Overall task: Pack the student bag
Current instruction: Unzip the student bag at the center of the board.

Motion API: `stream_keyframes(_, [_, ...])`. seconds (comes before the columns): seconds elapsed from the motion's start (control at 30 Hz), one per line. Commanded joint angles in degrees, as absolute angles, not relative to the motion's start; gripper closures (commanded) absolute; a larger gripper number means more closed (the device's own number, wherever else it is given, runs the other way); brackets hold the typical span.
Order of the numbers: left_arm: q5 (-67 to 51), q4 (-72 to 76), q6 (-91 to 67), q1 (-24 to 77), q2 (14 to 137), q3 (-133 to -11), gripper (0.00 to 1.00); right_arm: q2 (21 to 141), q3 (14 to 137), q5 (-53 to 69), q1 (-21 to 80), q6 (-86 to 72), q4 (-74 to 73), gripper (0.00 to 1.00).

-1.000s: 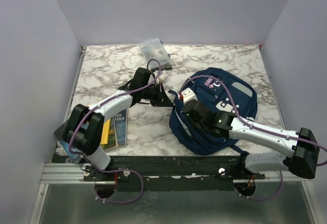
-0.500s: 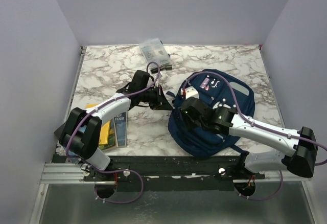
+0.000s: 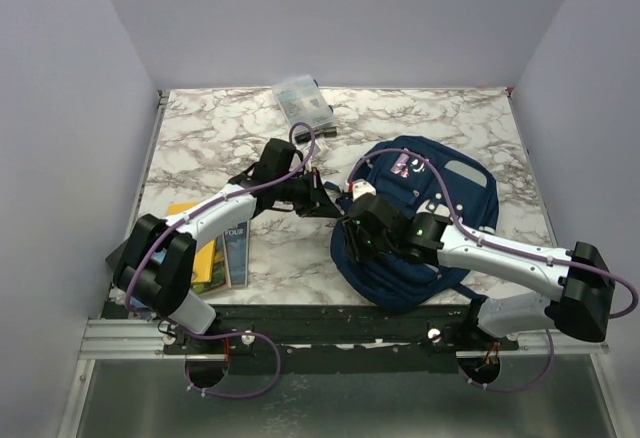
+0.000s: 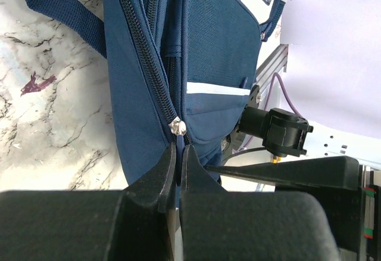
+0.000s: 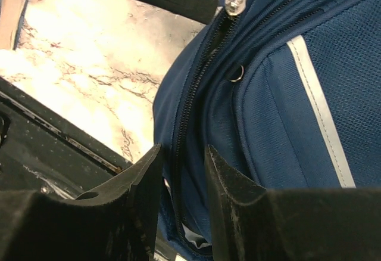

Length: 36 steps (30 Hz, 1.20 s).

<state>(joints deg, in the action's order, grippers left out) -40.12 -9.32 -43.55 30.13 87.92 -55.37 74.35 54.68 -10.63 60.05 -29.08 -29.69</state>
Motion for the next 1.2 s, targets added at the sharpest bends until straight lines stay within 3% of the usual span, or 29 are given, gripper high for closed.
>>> stream_keyframes(0.0, [-40.3, -7.4, -43.8, 30.4, 84.4, -55.2, 1.0, 73.5, 53.0, -14.3, 60.4, -29.0, -31.2, 0.61])
stream_keyframes(0.1, [-39.8, -7.8, -43.6, 30.4, 84.2, -55.3, 1.0, 73.7, 50.6, -10.8, 60.4, -28.4, -27.8, 0.53])
stream_keyframes(0.2, [-38.5, -7.8, -43.3, 30.3, 84.7, -56.0, 1.0, 76.9, 49.4, -6.5, 60.4, -28.6, -23.5, 0.55])
stream_keyframes(0.3, [-36.5, -8.1, -42.4, 30.2, 87.5, -57.9, 1.0, 80.4, 49.0, -2.6, 60.4, -26.2, -19.7, 0.82])
stream_keyframes(0.4, [-29.7, -7.8, -41.3, 29.9, 90.5, -59.4, 1.0, 82.1, 48.6, 7.3, 61.7, -20.5, -17.4, 1.0])
stream_keyframes(0.5, [-25.7, -7.1, -40.5, 28.6, 94.8, -62.5, 1.0, 79.0, 46.1, 5.9, 62.7, -20.2, -15.1, 1.0])
stream_keyframes(0.8, [-31.5, -6.8, -42.7, 25.6, 103.5, -72.2, 1.0, 75.7, 42.7, -3.3, 62.7, -22.3, -13.8, 1.0])
stream_keyframes(0.87, [-31.9, -7.4, -42.5, 25.6, 101.9, -71.3, 0.86, 75.3, 42.8, -6.0, 62.7, -24.2, -13.5, 1.0])
stream_keyframes(0.97, [-30.1, -11.4, -40.6, 25.6, 96.7, -68.6, 0.49, 75.7, 44.4, -8.3, 62.6, -27.9, -14.6, 0.87])
stream_keyframes(1.17, [-23.6, -21.9, -38.6, 26.6, 78.2, -58.3, 0.18, 73.6, 46.8, -3.5, 62.4, -30.3, -18.9, 0.45])
